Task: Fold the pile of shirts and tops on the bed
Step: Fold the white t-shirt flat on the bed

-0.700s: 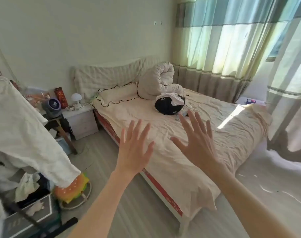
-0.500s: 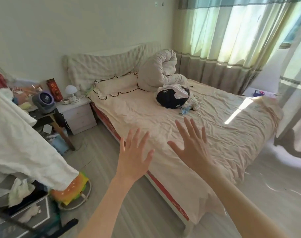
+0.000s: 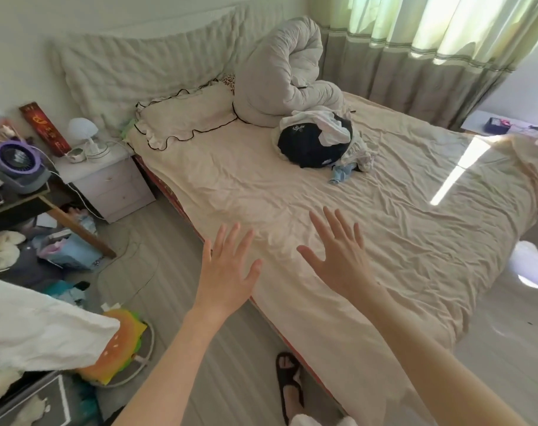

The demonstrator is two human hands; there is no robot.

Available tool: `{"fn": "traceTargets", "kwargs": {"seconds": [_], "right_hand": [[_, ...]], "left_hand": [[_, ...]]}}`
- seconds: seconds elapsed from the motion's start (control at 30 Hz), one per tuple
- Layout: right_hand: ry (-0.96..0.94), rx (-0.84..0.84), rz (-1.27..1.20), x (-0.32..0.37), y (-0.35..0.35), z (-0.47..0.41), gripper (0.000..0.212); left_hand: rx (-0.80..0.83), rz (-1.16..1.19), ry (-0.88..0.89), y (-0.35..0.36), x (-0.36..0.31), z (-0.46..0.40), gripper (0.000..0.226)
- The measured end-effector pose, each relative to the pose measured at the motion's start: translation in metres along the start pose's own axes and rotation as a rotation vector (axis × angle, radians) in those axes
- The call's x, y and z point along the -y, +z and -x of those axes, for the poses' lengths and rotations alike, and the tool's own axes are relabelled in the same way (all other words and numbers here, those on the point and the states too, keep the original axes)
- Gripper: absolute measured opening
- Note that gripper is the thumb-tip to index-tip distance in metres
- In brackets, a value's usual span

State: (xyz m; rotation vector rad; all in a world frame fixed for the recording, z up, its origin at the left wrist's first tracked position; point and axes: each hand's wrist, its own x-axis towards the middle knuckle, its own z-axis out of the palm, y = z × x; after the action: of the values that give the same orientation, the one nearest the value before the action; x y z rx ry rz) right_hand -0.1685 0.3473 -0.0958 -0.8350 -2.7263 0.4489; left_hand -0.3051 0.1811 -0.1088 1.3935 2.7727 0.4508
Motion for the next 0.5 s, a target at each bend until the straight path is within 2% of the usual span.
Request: {"fn": "traceTargets", "kwargs": {"seconds": [0.23,0.5], "right_hand": [[0.035,0.063,0.021,-0.019,0.028,-0.138,0.068],[0.101,0.180,0.035,-0.010,0.084,-0.260,0.067]], "left_hand": [[0.029,0.011,0.006,0.011,0.040,-0.135,0.074],[0.226,0.040,-0.023,0.050,0.124,-0.239,0.074]]}}
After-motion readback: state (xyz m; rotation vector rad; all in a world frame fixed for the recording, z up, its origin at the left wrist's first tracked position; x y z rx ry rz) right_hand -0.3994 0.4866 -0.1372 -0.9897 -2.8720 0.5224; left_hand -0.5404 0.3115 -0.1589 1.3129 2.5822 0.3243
